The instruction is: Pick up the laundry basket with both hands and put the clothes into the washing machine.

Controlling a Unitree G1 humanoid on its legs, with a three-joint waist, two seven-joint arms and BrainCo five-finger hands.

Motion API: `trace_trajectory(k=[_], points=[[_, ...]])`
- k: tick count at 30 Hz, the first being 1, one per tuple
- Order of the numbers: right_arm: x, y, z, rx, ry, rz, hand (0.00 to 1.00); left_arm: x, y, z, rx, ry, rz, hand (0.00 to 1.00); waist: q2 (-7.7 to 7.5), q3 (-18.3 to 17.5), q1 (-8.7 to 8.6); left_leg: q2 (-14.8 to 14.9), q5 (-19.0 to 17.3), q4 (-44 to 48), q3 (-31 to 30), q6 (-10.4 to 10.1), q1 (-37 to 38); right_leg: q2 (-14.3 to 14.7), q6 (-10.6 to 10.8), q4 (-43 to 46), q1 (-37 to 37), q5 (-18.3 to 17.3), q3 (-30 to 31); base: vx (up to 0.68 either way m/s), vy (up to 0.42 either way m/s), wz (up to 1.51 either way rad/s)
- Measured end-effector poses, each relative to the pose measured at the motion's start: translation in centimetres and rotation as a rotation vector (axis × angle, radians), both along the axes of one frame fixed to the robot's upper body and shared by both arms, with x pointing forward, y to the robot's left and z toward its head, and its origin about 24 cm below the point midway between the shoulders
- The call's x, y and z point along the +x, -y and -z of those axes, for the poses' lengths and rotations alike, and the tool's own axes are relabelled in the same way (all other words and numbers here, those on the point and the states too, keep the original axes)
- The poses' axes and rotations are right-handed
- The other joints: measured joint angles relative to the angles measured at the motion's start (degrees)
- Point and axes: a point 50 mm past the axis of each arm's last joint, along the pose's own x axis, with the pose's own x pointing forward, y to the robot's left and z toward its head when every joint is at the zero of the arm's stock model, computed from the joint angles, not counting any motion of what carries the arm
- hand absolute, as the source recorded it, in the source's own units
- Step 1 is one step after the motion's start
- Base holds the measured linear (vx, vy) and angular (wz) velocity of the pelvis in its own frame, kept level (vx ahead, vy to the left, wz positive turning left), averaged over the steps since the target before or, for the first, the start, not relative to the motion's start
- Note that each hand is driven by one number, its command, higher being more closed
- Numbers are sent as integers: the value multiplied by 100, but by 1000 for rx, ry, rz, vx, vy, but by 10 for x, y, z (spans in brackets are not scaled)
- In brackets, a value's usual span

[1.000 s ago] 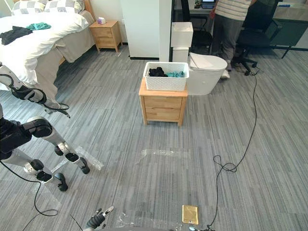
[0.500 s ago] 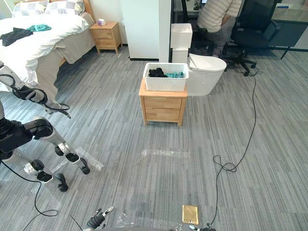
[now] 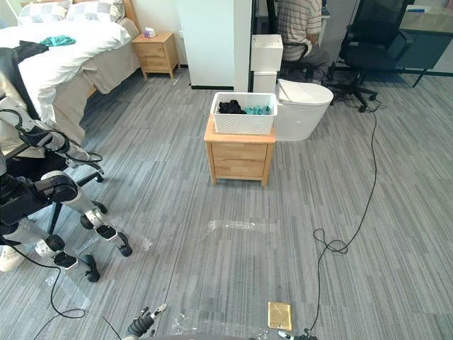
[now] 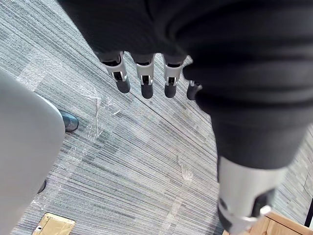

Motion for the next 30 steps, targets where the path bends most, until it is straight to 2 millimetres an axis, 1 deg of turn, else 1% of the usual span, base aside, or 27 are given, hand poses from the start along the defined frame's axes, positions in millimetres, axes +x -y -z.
trace_trajectory(k=[7,11,13,14,15,16,17,18,19,20,21,23,24,26,27,28,29,30], points=[[0,0,0,3,3,14,0,0,0,0,0,1,0,0,-5,31,1,0,1,-4,-24,2,28,2,0,-5,36,-1,-30,0,0,1],[-1,0,0,11,10,50,0,0,-1,0,-2,2,-12,0,3,36,6,6,4,31,-160,2,-30,14,-2,-5,46,-6,-168,-5,-6,15],[2,-1,0,20,28,84,0,0,-5,0,1,4,-30,0,4,112,11,26,-79,253,-165,-6,-73,23,-9,-3,147,-13,-172,-10,-14,9],[6,-1,-1,18,48,90,0,0,-8,-1,0,12,-63,0,-21,219,4,54,-341,767,-193,-37,-261,37,-105,7,174,-89,-170,-36,-20,8],[6,0,-1,16,54,92,0,1,-8,-1,-4,17,-66,0,0,258,5,97,-502,1128,-198,-75,-403,58,-166,41,180,-150,-168,-71,-17,14],[8,1,-2,13,67,101,0,3,-11,-2,-9,31,-82,0,21,368,0,165,-700,1954,-197,-200,-738,79,-289,130,211,-276,-200,-96,-4,12],[9,3,-3,9,81,110,0,8,-13,-4,-7,53,-98,0,59,477,10,224,-687,2916,-134,-241,-1168,68,-353,282,219,-372,-202,-84,8,7],[10,4,-4,6,89,116,0,10,-13,-5,-8,62,-103,0,58,516,16,282,-628,3375,-71,-330,-1366,65,-384,377,223,-419,-192,-58,41,-5],[10,6,-5,3,93,121,0,10,-14,-6,-7,68,-110,0,71,611,29,400,-418,4088,123,-366,-1740,29,-414,561,230,-545,-159,-10,56,-10],[11,6,-5,0,95,127,0,7,-15,-5,-5,60,-112,0,127,620,10,446,-577,4410,309,-183,-1956,-44,-425,692,226,-638,-122,62,123,-23],[12,8,-5,-5,96,134,0,4,-15,-5,-3,55,-115,0,132,621,30,393,-639,4153,431,-87,-2080,-169,-369,765,186,-688,-2,98,117,-31],[18,8,-6,-3,112,135,0,1,-16,-4,0,48,-117,0,135,621,47,309,-625,3434,387,-98,-2209,-306,-334,785,106,-713,184,157,149,-54],[22,8,-7,-1,122,135,0,-6,-16,-3,-1,32,-121,0,146,621,65,258,-544,2628,217,-173,-2355,-414,-255,781,24,-761,337,222,179,-56],[21,9,-7,-4,119,138,0,-11,-15,-2,-4,18,-125,0,167,622,96,220,-422,1889,-79,-360,-2396,-494,-129,783,33,-845,467,276,226,-43],[21,12,-8,-13,118,147,0,-15,-13,-1,-8,8,-130,0,221,611,155,241,-354,1495,-276,-468,-2420,-521,-15,795,39,-950,562,250,217,-42],[20,13,-8,-20,115,148,0,-16,-12,0,-13,3,-135,0,249,596,197,288,-349,1406,-338,-475,-2438,-534,37,818,55,-1008,632,450,388,-55],[19,15,-8,-25,113,149,0,-22,-9,1,-29,-12,-159,0,299,561,257,343,-292,1532,-369,-472,-2474,-586,159,973,89,-1229,758,461,368,-52],[15,14,-7,-22,103,152,0,-27,-13,1,-23,-19,-188,0,265,469,343,217,-178,2038,-285,-359,-2507,-820,288,1286,111,-1574,865,566,435,-58]])
